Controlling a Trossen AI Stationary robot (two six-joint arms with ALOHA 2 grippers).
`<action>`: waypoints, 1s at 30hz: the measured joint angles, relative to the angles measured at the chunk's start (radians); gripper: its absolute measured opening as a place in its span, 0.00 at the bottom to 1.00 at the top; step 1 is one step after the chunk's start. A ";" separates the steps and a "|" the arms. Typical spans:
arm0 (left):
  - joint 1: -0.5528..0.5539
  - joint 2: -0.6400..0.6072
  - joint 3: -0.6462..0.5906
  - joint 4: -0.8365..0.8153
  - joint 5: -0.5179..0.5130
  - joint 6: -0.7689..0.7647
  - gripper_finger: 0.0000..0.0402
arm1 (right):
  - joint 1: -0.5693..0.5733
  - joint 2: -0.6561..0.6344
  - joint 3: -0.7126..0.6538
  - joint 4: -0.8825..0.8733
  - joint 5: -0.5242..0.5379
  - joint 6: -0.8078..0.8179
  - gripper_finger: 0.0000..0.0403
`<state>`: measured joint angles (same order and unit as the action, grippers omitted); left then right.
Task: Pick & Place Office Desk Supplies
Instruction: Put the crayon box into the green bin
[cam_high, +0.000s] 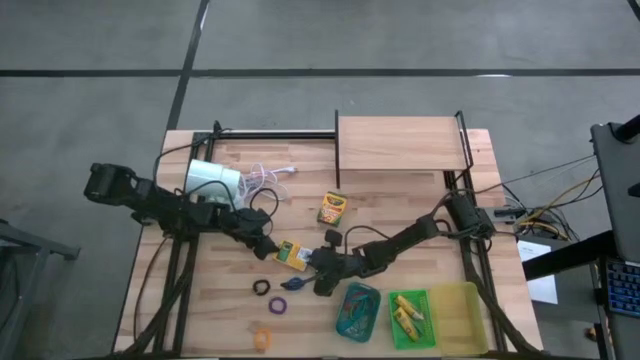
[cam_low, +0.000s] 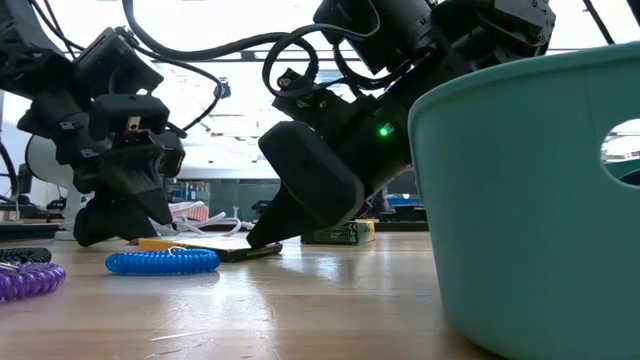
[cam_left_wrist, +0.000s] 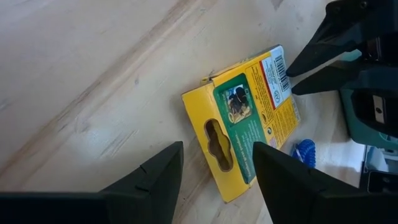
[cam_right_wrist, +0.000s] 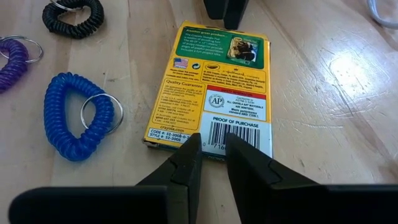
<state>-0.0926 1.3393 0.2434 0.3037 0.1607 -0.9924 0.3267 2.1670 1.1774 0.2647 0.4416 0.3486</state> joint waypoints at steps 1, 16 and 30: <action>0.000 0.001 -0.001 0.005 0.007 0.000 0.51 | 0.000 0.000 0.000 0.000 0.000 0.000 0.17; 0.000 0.001 0.000 0.015 0.083 0.000 0.51 | 0.000 0.001 0.000 -0.002 0.000 0.000 0.16; -0.002 0.002 0.020 0.018 0.102 -0.003 0.51 | 0.002 0.001 0.000 -0.006 0.000 0.000 0.16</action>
<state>-0.0948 1.3415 0.2634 0.3218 0.2623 -0.9955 0.3290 2.1678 1.1774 0.2588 0.4412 0.3485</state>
